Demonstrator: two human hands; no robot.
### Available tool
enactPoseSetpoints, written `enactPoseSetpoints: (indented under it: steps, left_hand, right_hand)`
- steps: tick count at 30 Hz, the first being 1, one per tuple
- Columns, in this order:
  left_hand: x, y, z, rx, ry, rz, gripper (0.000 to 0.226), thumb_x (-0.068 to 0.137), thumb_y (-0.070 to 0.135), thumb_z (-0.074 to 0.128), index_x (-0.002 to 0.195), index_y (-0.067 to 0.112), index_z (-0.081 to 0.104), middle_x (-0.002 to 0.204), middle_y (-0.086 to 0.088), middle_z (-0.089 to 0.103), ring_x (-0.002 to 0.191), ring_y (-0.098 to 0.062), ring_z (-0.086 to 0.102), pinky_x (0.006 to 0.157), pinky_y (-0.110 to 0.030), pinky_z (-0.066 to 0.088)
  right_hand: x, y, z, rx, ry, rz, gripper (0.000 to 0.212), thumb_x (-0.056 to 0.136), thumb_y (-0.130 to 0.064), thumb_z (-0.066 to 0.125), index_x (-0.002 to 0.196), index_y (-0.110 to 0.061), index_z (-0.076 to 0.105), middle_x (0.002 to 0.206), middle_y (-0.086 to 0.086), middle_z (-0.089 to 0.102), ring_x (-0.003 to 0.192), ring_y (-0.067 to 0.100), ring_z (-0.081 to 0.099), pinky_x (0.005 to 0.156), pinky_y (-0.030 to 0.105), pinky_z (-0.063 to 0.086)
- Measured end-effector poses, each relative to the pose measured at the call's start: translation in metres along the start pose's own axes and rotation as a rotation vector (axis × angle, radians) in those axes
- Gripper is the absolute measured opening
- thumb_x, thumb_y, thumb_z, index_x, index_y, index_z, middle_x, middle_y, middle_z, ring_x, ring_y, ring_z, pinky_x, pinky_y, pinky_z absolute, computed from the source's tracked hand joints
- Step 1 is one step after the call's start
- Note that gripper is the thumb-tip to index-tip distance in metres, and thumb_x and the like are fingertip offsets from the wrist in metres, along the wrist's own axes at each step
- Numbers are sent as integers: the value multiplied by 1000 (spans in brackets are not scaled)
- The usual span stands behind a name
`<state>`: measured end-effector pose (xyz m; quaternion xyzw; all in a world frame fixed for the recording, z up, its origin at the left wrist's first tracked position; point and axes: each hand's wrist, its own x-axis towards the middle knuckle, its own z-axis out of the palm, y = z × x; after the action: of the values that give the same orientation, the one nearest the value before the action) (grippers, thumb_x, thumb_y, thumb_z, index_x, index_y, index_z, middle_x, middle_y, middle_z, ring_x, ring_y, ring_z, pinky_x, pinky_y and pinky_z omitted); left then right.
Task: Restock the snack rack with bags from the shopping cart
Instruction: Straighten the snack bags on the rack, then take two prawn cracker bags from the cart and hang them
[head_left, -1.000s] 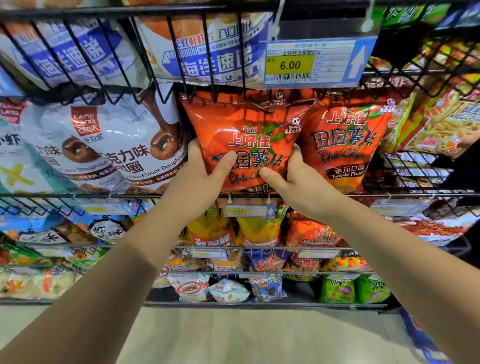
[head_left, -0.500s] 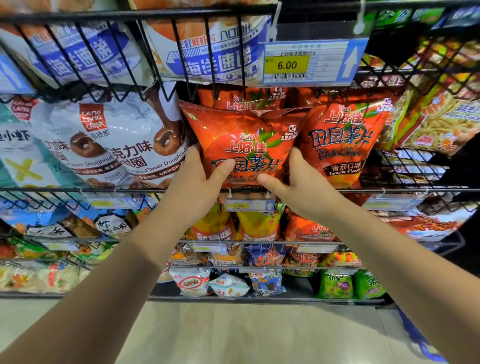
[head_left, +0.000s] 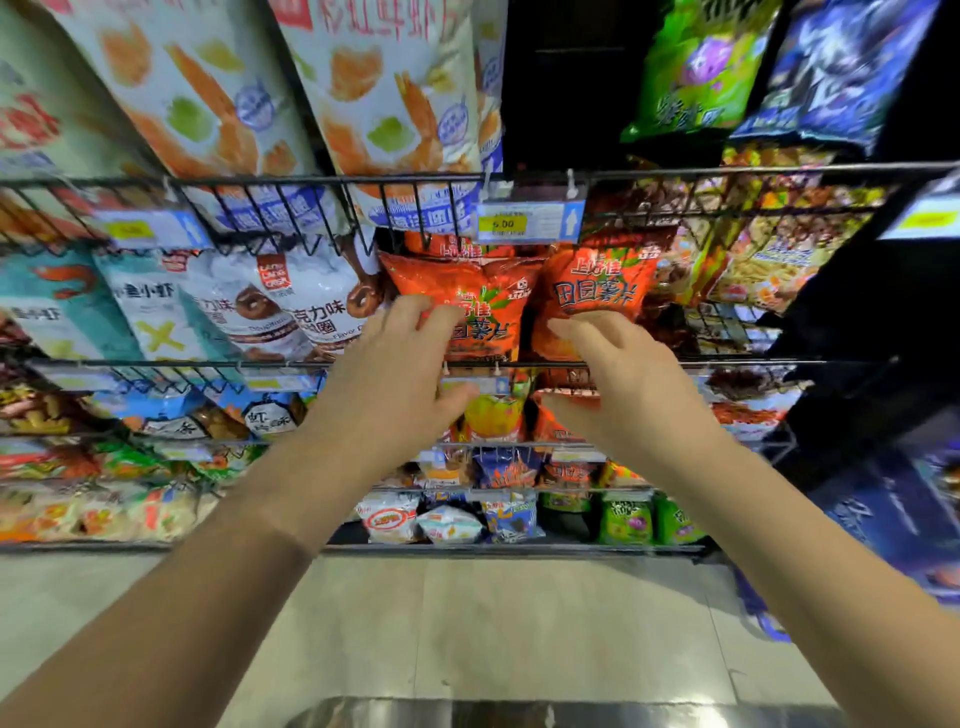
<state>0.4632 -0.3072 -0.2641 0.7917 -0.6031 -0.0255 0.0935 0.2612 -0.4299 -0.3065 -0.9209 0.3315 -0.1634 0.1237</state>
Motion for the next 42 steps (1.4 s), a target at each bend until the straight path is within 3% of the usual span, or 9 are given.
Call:
enactPoseSetpoints:
  steps: [3, 7, 13, 18, 25, 32, 42]
  left_hand:
    - [-16, 31, -36, 132, -29, 56, 73, 95, 50, 65, 157, 26, 32, 157, -3, 34, 143, -28, 37, 116, -44, 34]
    - [-40, 70, -71, 154, -98, 83, 76, 96, 53, 64, 159, 30, 26, 163, -1, 24, 149, -28, 27, 118, -48, 32]
    - [-62, 116, -83, 103, -47, 273, 77, 94, 54, 65, 158, 29, 31, 164, -3, 26, 149, -29, 27, 119, -50, 34]
    - [-66, 162, -77, 23, -58, 438, 77, 93, 52, 68, 157, 33, 30, 164, 1, 23, 151, -26, 24, 118, -48, 33]
    - [-81, 243, -57, -55, -91, 683, 73, 92, 52, 69, 154, 32, 36, 160, 1, 28, 147, -27, 28, 115, -44, 33]
    - [-112, 361, -37, -22, -135, 918, 74, 91, 53, 69, 154, 32, 37, 159, 1, 31, 147, -27, 28, 116, -44, 34]
    - [-170, 588, 1, 6, -211, 1171, 73, 91, 54, 70, 153, 32, 39, 159, -2, 31, 148, -27, 30, 117, -47, 35]
  right_hand:
    - [-26, -10, -41, -94, 14, 5, 73, 84, -40, 80, 146, -17, 51, 146, 11, 52, 132, 39, 50, 105, 59, 44]
    - [-66, -27, -92, -158, 61, 65, 77, 82, -43, 81, 148, -20, 49, 150, 8, 47, 138, 37, 45, 109, 56, 40]
    - [-129, -43, -140, -177, 104, 230, 81, 82, -41, 79, 152, -23, 43, 154, 7, 41, 138, 33, 45, 106, 49, 45]
    - [-181, -45, -158, -188, 192, 374, 76, 75, -35, 83, 143, -19, 53, 143, 10, 51, 125, 36, 55, 93, 51, 53]
    - [-279, -34, -183, -251, 263, 621, 75, 83, -37, 81, 149, -21, 48, 146, 6, 48, 121, 33, 58, 92, 45, 54]
    - [-394, 0, -214, -244, 334, 847, 75, 84, -42, 79, 150, -28, 45, 147, 1, 48, 125, 29, 56, 98, 46, 52]
    - [-574, 80, -283, -242, 423, 1110, 71, 86, -47, 75, 148, -30, 45, 146, -2, 47, 126, 23, 54, 100, 38, 50]
